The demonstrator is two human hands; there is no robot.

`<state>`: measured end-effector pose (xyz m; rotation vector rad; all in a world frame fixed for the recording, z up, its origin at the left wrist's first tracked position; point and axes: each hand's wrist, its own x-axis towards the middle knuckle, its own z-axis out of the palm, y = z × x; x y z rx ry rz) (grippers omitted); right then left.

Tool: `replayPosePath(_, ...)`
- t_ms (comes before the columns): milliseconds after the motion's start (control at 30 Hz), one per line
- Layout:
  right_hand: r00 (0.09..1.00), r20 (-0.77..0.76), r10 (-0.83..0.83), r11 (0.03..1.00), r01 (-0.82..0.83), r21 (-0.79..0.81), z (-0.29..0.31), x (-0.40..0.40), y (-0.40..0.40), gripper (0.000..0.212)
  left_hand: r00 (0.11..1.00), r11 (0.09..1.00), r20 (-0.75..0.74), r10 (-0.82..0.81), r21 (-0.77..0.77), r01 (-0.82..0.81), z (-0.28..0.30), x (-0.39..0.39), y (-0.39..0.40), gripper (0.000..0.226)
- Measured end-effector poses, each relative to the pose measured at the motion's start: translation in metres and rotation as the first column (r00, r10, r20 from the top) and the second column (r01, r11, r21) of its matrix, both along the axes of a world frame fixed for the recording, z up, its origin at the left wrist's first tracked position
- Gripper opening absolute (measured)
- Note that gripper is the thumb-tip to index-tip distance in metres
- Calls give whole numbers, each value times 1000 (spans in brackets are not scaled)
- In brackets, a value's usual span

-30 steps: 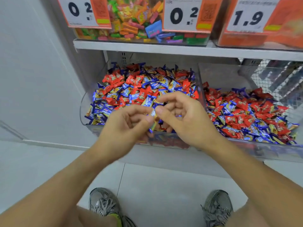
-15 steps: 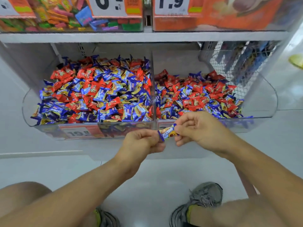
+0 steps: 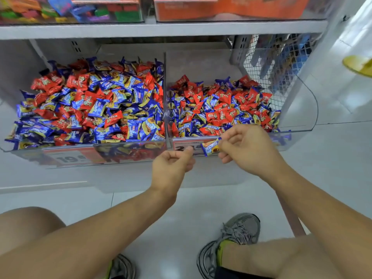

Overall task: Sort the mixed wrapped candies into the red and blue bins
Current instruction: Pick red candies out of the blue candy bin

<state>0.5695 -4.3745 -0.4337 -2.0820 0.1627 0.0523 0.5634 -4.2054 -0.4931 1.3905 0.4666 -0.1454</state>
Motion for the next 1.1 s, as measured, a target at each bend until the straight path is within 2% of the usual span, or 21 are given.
replayPosePath(33,998,60,-32,999,31,8,2,2,-1,9,998,999,-29,-51,14,52,4,2,1,19)
replayPosePath(100,964,234,-124,992,121,24,8,11,-7,10,962,956,-90,-258,118,267,18,1,4,16)
replayPosePath(133,935,322,-147,988,153,6,11,17,-11,9,929,896,-74,-362,249,368,24,-1,6,16)
replayPosePath(167,911,386,-142,985,171,-40,14,25,-15,7,897,805,6,-441,445,393,28,-3,9,14)
replayPosePath(200,900,421,-115,978,177,-112,14,35,-19,8,853,700,134,-504,642,313,35,-4,11,13)
replayPosePath(233,902,425,-75,965,173,-196,14,46,-24,9,779,624,281,-560,762,174,42,-3,12,11)
replayPosePath(267,913,407,-31,947,157,-280,11,58,-29,11,683,572,386,-620,818,57,50,1,13,8)
replayPosePath(300,928,371,19,926,124,-356,9,69,-34,12,595,516,423,-684,856,-15,57,9,14,7)
replayPosePath(367,962,241,127,876,4,-482,1,88,-44,11,508,355,328,-796,934,-46,65,34,14,10)
replayPosePath(433,975,68,210,833,-142,-535,-6,98,-54,9,508,198,154,-847,980,33,71,60,9,17)
replayPosePath(500,969,-63,240,821,-237,-519,-9,101,-61,9,490,141,67,-869,983,115,76,85,0,23)
replayPosePath(567,960,-127,250,804,-279,-525,-9,103,-67,9,451,67,-20,-892,982,176,80,110,-12,29)
replayPosePath(667,957,-171,235,783,-291,-550,-6,106,-76,14,360,-212,-318,-877,929,303,80,143,-24,48)
replayPosePath(700,959,-176,224,783,-284,-553,-6,107,-79,17,331,-258,-383,-863,895,363,79,150,-27,53)
replayPosePath(800,984,-44,171,824,-167,-541,-9,113,-84,24,283,-299,-429,-858,865,404,70,156,-36,56)
replayPosePath(900,972,131,194,865,-106,-491,-11,117,-77,25,274,-310,-410,-870,887,343,58,156,-39,43)
replayPosePath(967,958,98,270,842,-186,-507,-13,119,-71,44,293,-281,-386,-875,896,343,59,158,-37,32)
replayPosePath(1033,940,-16,341,777,-292,-558,-14,122,-68,63,318,-251,-379,-869,892,375,68,161,-32,26)
replayPosePath(1100,925,-109,365,723,-356,-592,-15,127,-64,66,342,-246,-389,-855,886,392,78,164,-28,29)
